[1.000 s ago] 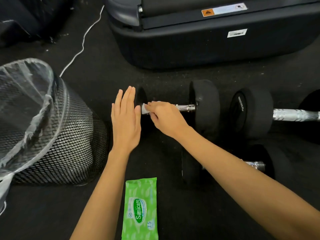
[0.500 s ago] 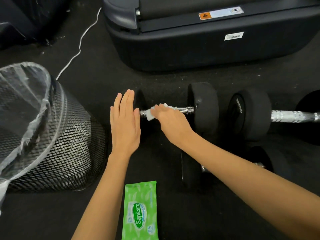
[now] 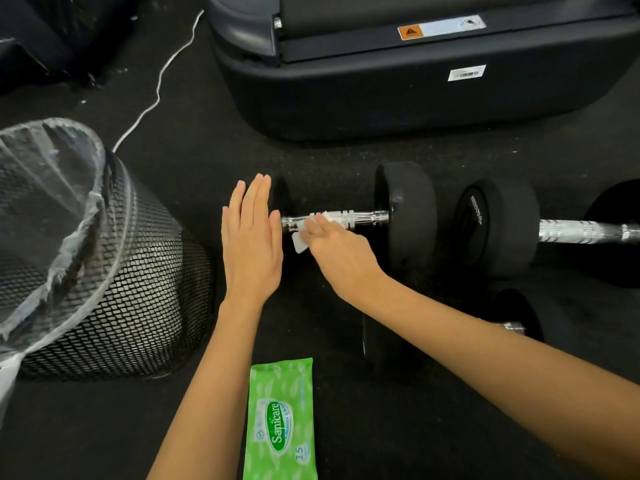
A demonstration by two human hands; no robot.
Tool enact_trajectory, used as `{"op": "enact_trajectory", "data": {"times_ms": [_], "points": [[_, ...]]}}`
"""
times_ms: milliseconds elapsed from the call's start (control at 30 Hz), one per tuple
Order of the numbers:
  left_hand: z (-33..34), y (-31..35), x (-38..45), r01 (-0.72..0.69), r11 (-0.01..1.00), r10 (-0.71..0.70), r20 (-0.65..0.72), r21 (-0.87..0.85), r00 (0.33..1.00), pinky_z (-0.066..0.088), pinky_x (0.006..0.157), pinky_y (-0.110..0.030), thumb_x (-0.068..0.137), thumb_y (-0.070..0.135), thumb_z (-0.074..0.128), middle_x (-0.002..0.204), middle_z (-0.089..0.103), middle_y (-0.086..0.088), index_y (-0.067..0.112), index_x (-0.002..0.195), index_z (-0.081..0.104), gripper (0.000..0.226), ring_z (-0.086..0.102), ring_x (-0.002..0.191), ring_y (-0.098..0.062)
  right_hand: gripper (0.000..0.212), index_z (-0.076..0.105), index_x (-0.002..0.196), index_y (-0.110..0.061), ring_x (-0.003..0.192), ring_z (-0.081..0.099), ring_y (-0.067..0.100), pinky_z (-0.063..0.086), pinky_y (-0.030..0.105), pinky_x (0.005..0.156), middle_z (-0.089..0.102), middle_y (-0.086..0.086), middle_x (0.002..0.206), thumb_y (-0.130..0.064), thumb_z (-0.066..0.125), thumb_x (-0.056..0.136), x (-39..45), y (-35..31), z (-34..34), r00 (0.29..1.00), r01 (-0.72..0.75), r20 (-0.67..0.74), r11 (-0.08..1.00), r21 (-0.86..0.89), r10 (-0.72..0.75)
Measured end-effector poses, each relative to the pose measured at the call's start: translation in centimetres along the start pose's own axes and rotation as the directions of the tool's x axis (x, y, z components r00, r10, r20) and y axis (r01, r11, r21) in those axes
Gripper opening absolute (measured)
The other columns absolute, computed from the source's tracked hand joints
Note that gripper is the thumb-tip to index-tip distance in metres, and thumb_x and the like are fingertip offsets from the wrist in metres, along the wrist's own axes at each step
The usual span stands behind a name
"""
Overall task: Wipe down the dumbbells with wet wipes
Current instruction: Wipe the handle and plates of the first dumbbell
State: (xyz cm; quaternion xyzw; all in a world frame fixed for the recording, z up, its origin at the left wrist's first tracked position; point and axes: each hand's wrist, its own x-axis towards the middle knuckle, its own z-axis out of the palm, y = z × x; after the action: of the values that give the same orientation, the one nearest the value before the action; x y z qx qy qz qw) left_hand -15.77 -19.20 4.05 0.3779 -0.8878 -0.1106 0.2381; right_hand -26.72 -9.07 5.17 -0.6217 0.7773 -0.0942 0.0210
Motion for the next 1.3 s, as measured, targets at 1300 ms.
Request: {"op": "enact_trajectory", "data": {"times_ms": [1300], "points": [[-0.2, 0.6, -0.3, 0.03, 0.999, -0.03, -0.005, -0.014, 1.0, 0.009, 0.122, -0.049, 0.106, 0.024, 0.029, 0.161, 0.024, 0.004, 0.02, 0.154, 0.026, 0.048, 0.01, 0.151, -0.015, 0.052, 0.044, 0.139, -0.007, 0.134, 0.04, 0.02, 0.042, 0.029, 0.1, 0.046, 0.007, 0.142, 0.002, 0.055, 0.089, 1.2, -0.2, 0.2, 1.0, 0.009, -0.015, 0.991, 0.134, -0.007]]}}
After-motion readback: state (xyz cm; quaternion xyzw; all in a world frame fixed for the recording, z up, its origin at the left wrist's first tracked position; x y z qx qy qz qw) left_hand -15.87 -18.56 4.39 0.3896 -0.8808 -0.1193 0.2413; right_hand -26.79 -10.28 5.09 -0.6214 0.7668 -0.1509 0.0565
